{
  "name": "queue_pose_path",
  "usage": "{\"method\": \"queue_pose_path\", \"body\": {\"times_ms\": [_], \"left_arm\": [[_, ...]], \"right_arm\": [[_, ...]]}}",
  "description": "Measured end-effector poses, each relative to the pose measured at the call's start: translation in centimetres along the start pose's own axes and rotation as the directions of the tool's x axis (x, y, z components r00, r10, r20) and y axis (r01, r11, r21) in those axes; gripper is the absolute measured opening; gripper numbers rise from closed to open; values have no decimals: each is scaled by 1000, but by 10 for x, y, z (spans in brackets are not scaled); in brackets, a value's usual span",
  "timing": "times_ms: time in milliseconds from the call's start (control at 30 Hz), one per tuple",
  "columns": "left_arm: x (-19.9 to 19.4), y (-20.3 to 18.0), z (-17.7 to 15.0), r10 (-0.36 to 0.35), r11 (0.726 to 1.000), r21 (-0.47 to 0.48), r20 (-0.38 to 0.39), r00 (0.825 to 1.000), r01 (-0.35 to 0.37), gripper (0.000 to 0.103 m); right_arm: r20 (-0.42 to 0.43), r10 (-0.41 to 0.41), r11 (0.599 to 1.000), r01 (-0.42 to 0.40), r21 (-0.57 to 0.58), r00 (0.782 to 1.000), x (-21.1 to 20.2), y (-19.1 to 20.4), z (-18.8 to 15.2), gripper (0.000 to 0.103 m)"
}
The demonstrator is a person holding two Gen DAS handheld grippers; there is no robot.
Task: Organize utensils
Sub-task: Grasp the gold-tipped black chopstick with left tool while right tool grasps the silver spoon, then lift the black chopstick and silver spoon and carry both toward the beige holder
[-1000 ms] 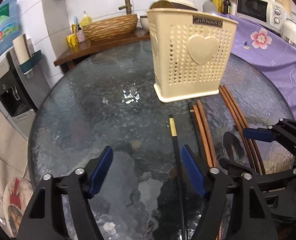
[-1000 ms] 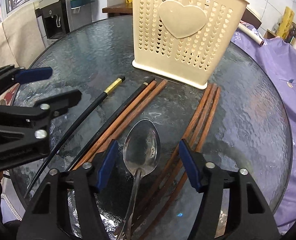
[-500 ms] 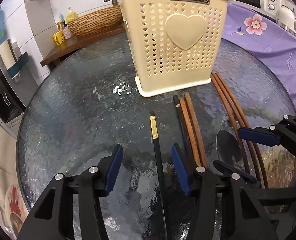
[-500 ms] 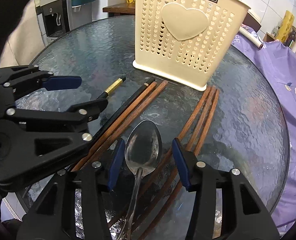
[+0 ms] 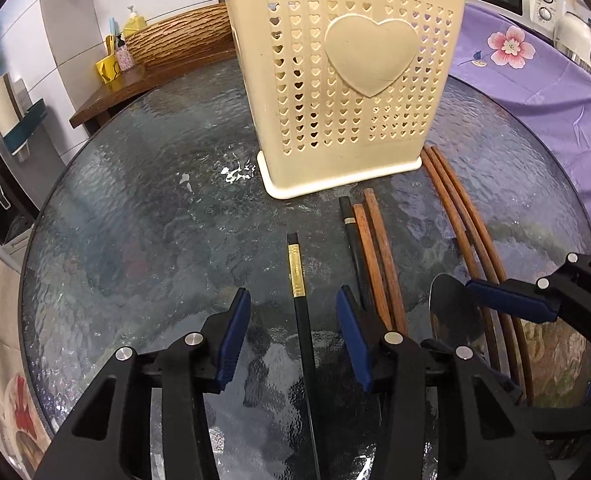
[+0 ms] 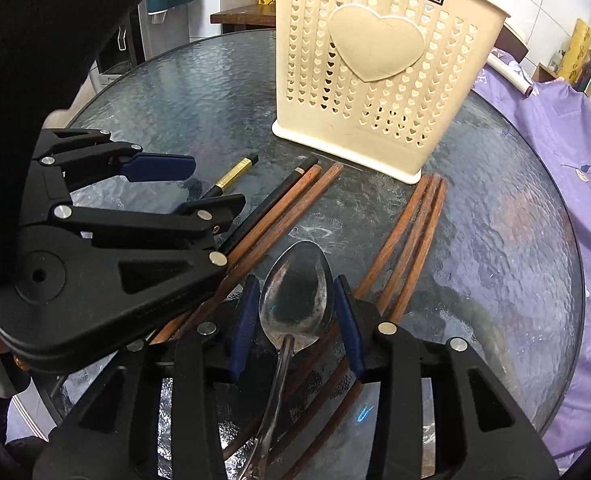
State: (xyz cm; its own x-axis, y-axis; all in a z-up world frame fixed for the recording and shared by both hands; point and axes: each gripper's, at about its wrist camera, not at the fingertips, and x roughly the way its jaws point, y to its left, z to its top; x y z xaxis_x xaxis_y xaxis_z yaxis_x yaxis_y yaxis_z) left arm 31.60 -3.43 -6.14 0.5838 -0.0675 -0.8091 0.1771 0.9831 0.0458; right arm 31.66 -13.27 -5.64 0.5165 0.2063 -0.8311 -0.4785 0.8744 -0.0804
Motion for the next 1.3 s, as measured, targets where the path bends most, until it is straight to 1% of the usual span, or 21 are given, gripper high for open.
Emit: {"method": "queue_pose_path", "body": {"times_ms": [33,100,200,567,733,833,900,967,1167,1300], "left_arm": [[0,0,1,-3,1000,0,-1,1000,3,43],[1,0,3,-19,1000,-4,-4,1000,19,39],[4,3,7,-38,999,-16,-10,999,38,36],[6,4,8,-46,999,-13,-14,999,46,28],[7,4,10,-41,999,-8,-19,999,40,22],[7,5,11,-30,999,-13,-18,999,30,14],[7,9,11,-36,999,-27,-16,999,36,10],[7,14,12,-46,998,-38,-19,999,46,8],[8,19,13,-70,995,-67,-17,997,69,8],[2,24,14,-83,993,-89,8,997,83,7]], "right_arm": [[-1,1,1000,-1,1,1000,0,0,0,39],[-3,6,1000,-6,2,1000,0,-2,1,39],[-9,15,1000,-15,5,1000,1,-4,2,39],[-12,60,998,-59,26,998,4,-13,5,39],[-16,65,998,-65,26,998,5,-13,7,39],[-12,62,998,-62,30,998,4,-13,6,39],[-6,63,997,-63,38,998,4,-14,5,39],[-2,65,997,-65,47,998,3,-16,5,39],[4,69,996,-69,52,998,3,-16,5,39],[22,79,994,-80,67,997,-2,-20,5,39]]}}
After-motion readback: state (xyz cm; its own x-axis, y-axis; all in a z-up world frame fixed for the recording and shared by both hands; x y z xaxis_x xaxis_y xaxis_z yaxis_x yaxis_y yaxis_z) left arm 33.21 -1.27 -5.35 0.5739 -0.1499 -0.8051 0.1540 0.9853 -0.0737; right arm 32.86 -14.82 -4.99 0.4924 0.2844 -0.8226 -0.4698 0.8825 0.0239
